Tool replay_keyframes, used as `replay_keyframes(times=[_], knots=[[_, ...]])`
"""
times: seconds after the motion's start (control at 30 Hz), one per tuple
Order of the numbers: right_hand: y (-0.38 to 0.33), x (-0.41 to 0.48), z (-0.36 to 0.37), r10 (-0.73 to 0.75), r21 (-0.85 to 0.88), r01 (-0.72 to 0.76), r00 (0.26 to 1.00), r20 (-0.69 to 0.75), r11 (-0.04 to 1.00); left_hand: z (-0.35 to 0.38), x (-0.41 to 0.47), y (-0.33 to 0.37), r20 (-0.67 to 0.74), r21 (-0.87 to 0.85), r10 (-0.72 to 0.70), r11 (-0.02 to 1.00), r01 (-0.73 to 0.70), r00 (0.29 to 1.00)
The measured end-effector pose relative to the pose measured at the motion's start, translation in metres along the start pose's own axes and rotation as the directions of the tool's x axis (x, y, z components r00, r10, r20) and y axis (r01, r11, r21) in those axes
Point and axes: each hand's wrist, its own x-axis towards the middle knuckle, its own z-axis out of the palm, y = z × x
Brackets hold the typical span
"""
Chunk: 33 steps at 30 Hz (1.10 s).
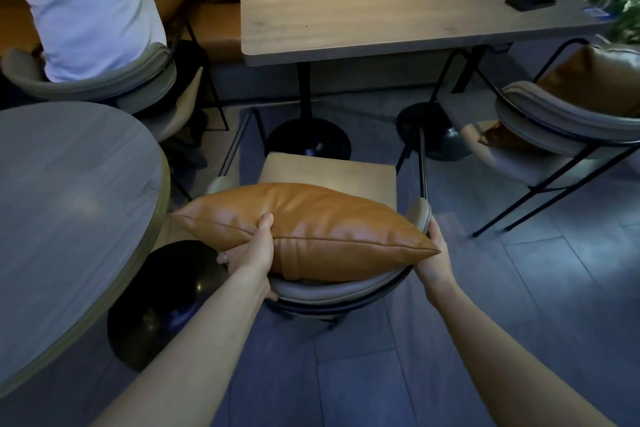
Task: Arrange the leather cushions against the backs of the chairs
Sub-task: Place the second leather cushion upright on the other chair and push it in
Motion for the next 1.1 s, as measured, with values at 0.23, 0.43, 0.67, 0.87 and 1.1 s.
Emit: replay_keyframes(times=[0.23, 0.43, 0.67, 0.87, 1.1], knots=[[0.032, -0.066, 0.05, 0.157, 0.383, -0.134, 0.987, -0.03, 0.914, -0.007, 0.008, 0.013, 0.155, 0.021, -0.041, 0.999, 0.038, 0.987], [0.021, -0.056, 0.045, 0.1, 0.336, -0.089, 0.995, -0.017, 0.938, -0.026, 0.017, 0.018, 0.304, 0.03, -0.015, 1.0, 0.006, 0.952], [0.018, -0.034, 0.042, 0.097, 0.317, -0.093, 0.995, 0.002, 0.944, -0.018, 0.021, 0.019, 0.286, -0.016, 0.026, 1.0, -0.022, 0.958], [0.004, 0.012, 0.033, 0.097, 0.25, -0.099, 0.995, 0.022, 0.963, 0.008, 0.021, 0.023, 0.262, -0.079, 0.082, 0.995, -0.064, 0.962], [-0.007, 0.077, 0.016, 0.122, 0.218, -0.137, 0.989, 0.082, 0.966, 0.048, 0.025, 0.038, 0.251, -0.131, 0.053, 0.991, -0.02, 0.967]])
